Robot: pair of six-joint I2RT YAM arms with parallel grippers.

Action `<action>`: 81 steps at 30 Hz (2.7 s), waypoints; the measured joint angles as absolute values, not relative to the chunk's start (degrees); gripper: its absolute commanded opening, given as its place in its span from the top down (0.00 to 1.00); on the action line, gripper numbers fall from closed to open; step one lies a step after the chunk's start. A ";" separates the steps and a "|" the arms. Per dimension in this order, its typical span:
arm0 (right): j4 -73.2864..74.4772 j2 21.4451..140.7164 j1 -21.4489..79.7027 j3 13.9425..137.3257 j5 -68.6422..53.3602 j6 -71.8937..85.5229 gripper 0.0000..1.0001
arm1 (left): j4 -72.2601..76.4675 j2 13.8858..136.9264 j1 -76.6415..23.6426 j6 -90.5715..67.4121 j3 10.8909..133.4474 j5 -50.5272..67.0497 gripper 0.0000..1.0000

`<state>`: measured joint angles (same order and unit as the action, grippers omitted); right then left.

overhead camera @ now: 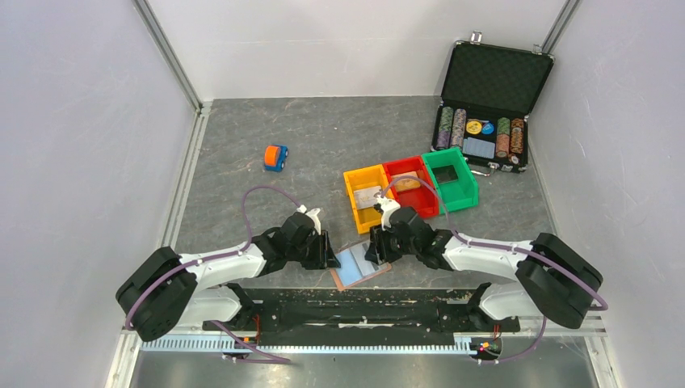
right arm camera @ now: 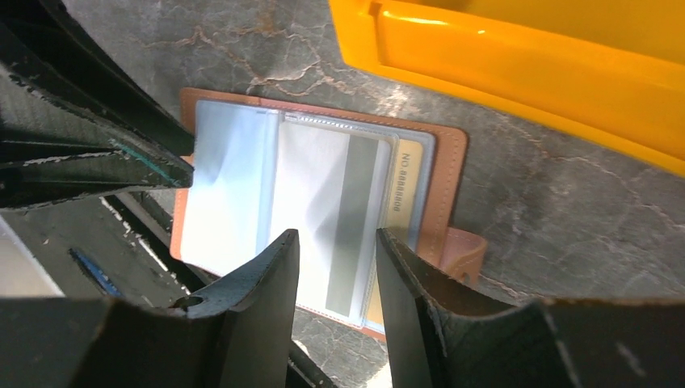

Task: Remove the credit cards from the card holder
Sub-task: Remove the credit card from the card holder.

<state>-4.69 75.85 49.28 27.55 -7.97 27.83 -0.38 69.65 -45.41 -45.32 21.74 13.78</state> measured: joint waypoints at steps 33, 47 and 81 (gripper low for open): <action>-22.24 74.89 44.71 17.76 -21.67 37.50 0.58 | -0.30 69.76 -45.41 -45.32 21.76 13.87 0.62; -23.90 72.69 44.01 17.74 -23.90 38.00 0.59 | -0.30 69.76 -45.41 -45.32 21.76 13.87 0.62; -33.52 79.59 49.04 19.86 -28.49 44.38 0.59 | -7.03 62.89 -45.45 -45.39 21.74 8.64 0.58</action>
